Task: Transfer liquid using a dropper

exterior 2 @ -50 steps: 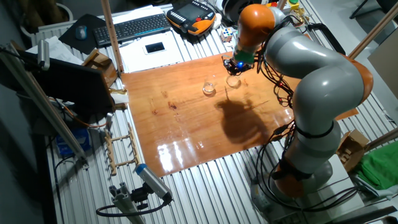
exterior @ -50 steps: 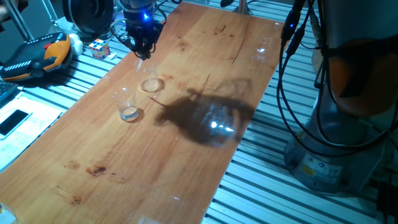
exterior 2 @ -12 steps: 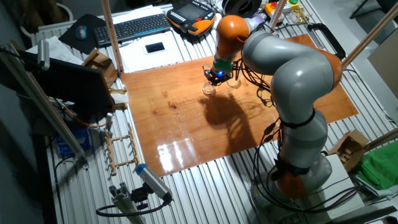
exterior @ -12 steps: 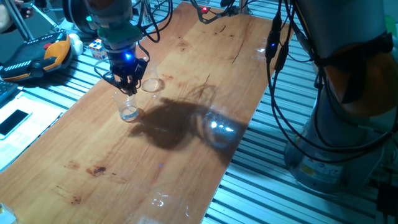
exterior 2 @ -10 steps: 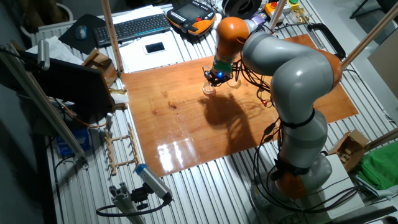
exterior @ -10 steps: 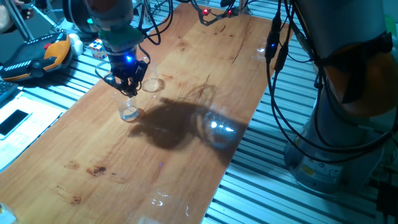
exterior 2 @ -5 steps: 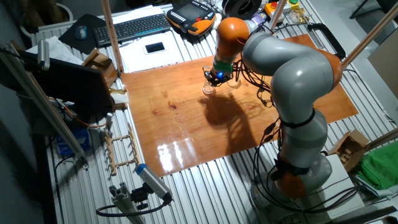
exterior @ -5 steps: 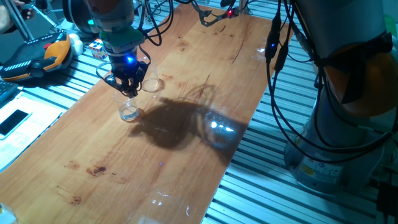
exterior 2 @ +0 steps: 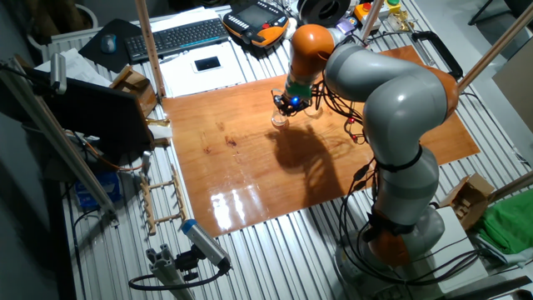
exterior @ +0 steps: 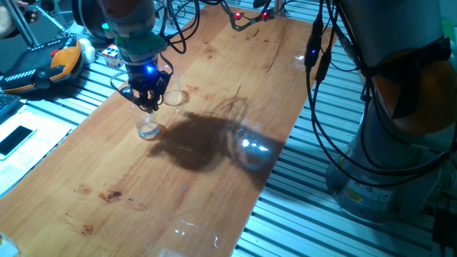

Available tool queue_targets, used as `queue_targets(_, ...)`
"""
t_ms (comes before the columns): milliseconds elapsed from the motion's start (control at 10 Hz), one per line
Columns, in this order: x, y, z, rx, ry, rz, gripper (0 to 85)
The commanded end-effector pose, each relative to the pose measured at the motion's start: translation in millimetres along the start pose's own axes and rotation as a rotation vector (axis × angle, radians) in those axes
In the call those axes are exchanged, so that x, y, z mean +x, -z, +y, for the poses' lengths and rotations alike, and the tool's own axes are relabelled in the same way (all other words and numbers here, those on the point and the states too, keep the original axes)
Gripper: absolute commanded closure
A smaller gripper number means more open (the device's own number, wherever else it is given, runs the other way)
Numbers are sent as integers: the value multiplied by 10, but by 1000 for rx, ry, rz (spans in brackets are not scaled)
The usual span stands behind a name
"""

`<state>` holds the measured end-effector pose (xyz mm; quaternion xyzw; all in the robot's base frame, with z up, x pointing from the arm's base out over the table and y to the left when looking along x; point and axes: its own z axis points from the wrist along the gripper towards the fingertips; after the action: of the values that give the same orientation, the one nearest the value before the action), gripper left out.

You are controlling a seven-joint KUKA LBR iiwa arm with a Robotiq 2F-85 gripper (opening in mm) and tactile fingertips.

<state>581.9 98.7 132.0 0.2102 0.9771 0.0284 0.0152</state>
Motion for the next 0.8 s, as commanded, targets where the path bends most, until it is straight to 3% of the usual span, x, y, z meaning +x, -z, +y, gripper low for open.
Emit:
queue_targets(0,1,-1,-1,-1,-2,-1,690)
queue_targets(700,7,-34,1,-4,-5,-12,610)
